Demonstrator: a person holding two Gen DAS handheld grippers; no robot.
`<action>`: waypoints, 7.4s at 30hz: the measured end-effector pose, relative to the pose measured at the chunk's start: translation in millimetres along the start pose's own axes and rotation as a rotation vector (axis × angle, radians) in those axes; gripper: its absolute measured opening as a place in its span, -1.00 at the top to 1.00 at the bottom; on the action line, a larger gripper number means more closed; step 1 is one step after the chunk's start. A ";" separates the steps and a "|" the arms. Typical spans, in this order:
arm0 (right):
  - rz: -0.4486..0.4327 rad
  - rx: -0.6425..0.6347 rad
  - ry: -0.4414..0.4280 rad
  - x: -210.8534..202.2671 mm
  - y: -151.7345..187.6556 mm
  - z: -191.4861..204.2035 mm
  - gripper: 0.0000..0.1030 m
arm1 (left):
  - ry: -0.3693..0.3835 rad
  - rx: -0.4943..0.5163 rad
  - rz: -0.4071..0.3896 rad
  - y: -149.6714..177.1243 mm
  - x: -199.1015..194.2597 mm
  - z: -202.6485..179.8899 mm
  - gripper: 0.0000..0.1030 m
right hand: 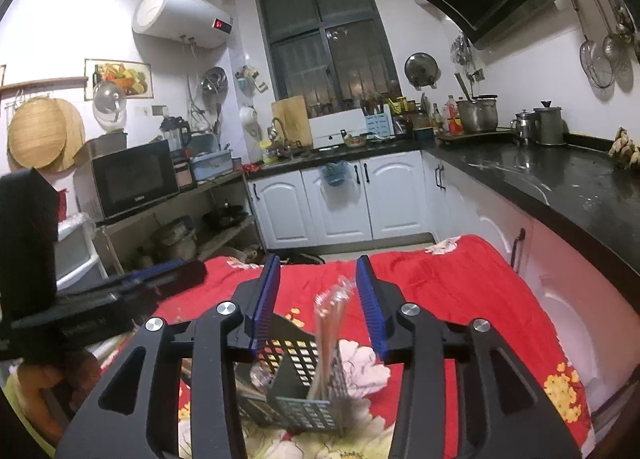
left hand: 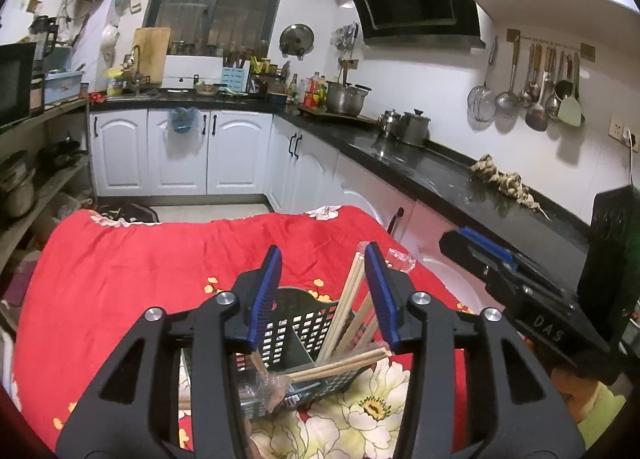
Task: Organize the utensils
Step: 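Lower the chopsticks into the caddy and open both grippers, then withdraw both grippers from the caddy toward the loose chopsticks, then grasp a chopstick with the left gripper while the right gripper grasps another, then lift both held chopsticks upright above the green caddy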
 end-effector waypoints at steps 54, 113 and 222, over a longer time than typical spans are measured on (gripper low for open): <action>0.159 -0.031 -0.053 -62.1 80.2 16.8 -0.20 | -0.070 -0.060 0.124 117.2 -68.2 23.8 -0.79; 0.642 -0.108 -0.215 -9.0 208.4 67.5 0.24 | -0.135 -0.302 0.437 203.9 25.6 116.7 0.65; -0.104 -0.116 -0.103 -55.6 -69.1 8.7 0.87 | 0.113 0.080 -0.147 -76.0 -74.2 -42.8 1.00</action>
Point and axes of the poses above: each gripper's, at about its wrist camera, not at the fingertips, and x roughly the way its jaws point, z to its left, y to its underside, the point moved 5 cm from there along x, roughly the way its jaws point, and after that the axes turned 2 degrees about -z, right-handed, at the moved point
